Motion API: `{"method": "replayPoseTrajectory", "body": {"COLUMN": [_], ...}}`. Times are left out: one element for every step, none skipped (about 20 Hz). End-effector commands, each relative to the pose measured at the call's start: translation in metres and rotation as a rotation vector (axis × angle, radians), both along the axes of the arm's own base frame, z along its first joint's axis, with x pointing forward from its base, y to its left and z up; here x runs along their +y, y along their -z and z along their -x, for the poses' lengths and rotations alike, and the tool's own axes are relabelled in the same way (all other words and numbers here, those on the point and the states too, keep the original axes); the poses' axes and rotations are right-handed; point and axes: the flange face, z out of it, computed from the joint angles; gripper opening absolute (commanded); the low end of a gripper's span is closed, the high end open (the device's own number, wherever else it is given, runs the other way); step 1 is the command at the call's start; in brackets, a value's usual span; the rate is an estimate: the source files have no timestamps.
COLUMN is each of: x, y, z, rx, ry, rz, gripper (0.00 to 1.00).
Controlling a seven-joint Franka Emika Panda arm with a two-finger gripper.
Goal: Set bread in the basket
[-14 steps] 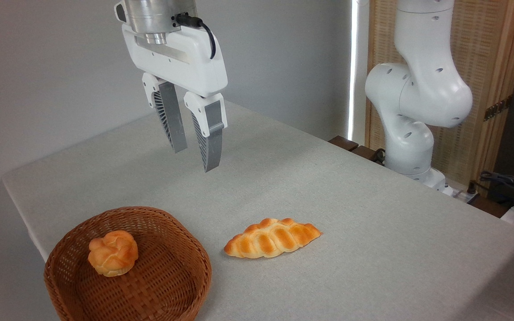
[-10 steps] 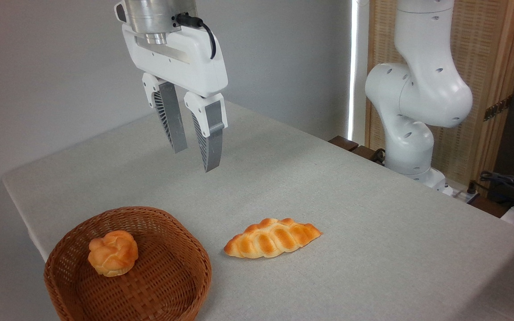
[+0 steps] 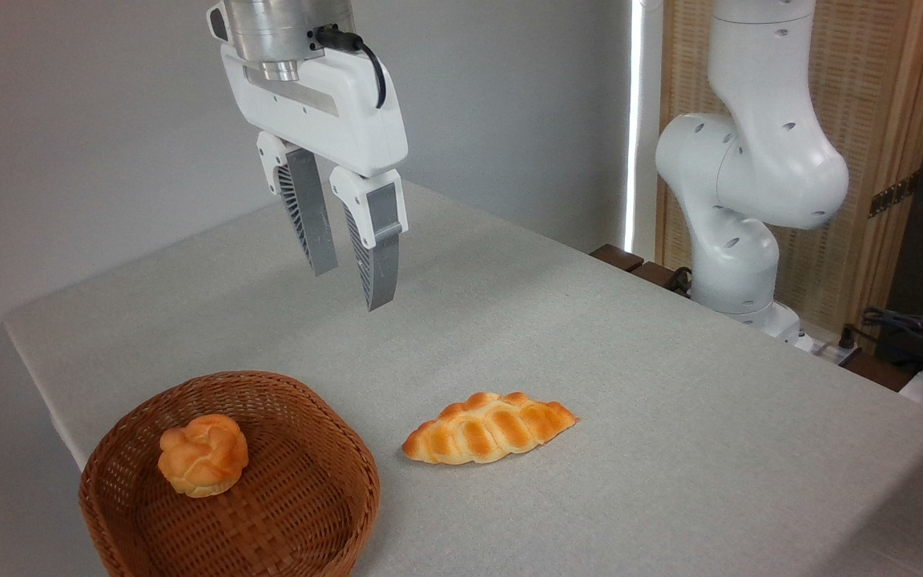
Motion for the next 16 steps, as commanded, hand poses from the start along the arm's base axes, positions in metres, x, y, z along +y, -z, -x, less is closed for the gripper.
{"method": "replayPoseTrajectory", "body": {"x": [-0.002, -0.004, -0.004, -0.004, -0.004, -0.006, -0.009, -0.013, -0.013, -0.011, -0.009, -0.006, -0.004, -0.006, -0.009, -0.008], "y": [0.010, 0.015, 0.018, 0.020, 0.025, 0.030, 0.036, 0.043, 0.050, 0.058, 0.065, 0.082, 0.095, 0.108, 0.120, 0.131], "z": [0.001, 0.003, 0.005, 0.007, 0.010, 0.016, 0.022, 0.028, 0.036, 0.042, 0.049, 0.055, 0.059, 0.062, 0.066, 0.069], "rx": [0.035, 0.039, 0.033, 0.022, 0.016, 0.010, 0.005, 0.002, -0.001, -0.005, -0.010, 0.005, 0.023, 0.033, 0.035, 0.036], "ry": [0.029, 0.032, 0.034, 0.035, 0.036, 0.040, 0.056, 0.077, 0.095, 0.118, 0.154, 0.222, 0.259, 0.292, 0.316, 0.328], "rz": [0.006, 0.005, 0.006, 0.006, 0.006, 0.006, 0.006, 0.005, 0.005, 0.003, 0.001, -0.028, -0.061, -0.087, -0.110, -0.130], "gripper": [1.00, 1.00, 1.00, 1.00, 1.00, 1.00, 1.00, 1.00, 1.00, 1.00, 1.00, 1.00, 1.00, 1.00, 1.00, 1.00]}}
